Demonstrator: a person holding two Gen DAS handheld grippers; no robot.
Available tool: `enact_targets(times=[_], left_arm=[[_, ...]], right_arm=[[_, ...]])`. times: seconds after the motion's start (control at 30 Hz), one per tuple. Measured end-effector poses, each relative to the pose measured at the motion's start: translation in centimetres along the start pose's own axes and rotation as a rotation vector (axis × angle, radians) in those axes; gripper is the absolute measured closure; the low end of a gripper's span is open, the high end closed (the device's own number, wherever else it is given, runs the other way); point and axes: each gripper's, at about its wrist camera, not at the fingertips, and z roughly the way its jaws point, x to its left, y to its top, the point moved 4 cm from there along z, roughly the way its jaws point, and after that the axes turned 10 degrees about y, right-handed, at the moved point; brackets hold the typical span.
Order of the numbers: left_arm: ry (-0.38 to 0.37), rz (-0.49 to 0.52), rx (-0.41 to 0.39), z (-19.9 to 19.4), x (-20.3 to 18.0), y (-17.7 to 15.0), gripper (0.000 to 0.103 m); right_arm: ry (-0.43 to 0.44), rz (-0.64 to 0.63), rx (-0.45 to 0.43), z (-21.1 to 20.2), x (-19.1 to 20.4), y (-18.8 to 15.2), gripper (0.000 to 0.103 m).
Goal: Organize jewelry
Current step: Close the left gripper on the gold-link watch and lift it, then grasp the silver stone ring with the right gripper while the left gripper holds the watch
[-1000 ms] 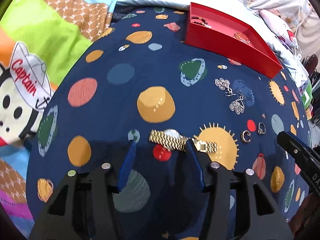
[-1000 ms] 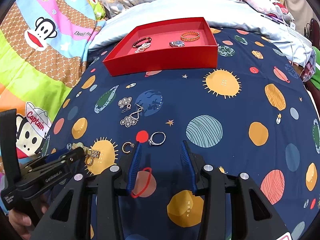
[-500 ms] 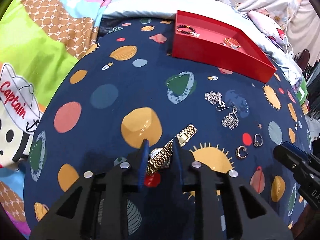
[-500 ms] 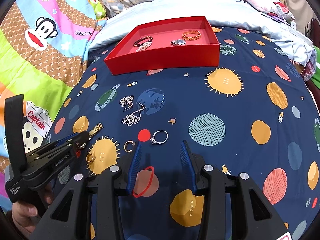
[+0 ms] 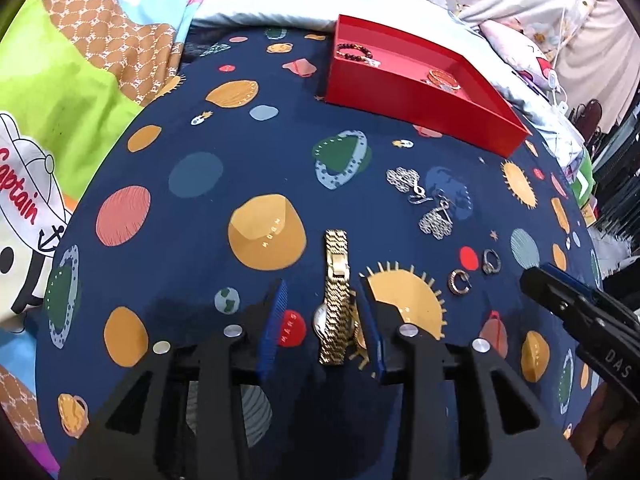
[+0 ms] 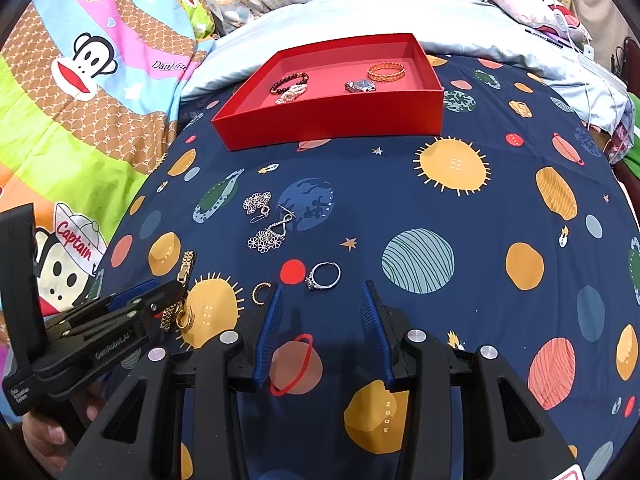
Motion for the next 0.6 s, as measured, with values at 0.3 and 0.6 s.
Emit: enact_targets(times=[0.3,0.6], left_arm=[[0.02,0.068,-0.014,-0.3,-0.9,-1.1,0.08],[-0.025,0.066,-0.014,-0.8,-1.3,-0.7,0.08]], right_arm=[[-0.001,0.003,-0.004,0.0,0.0,-0.1,0.063],[-0.006,0.008,-0.004,-0.1,-0.4,-0.2,0.063]])
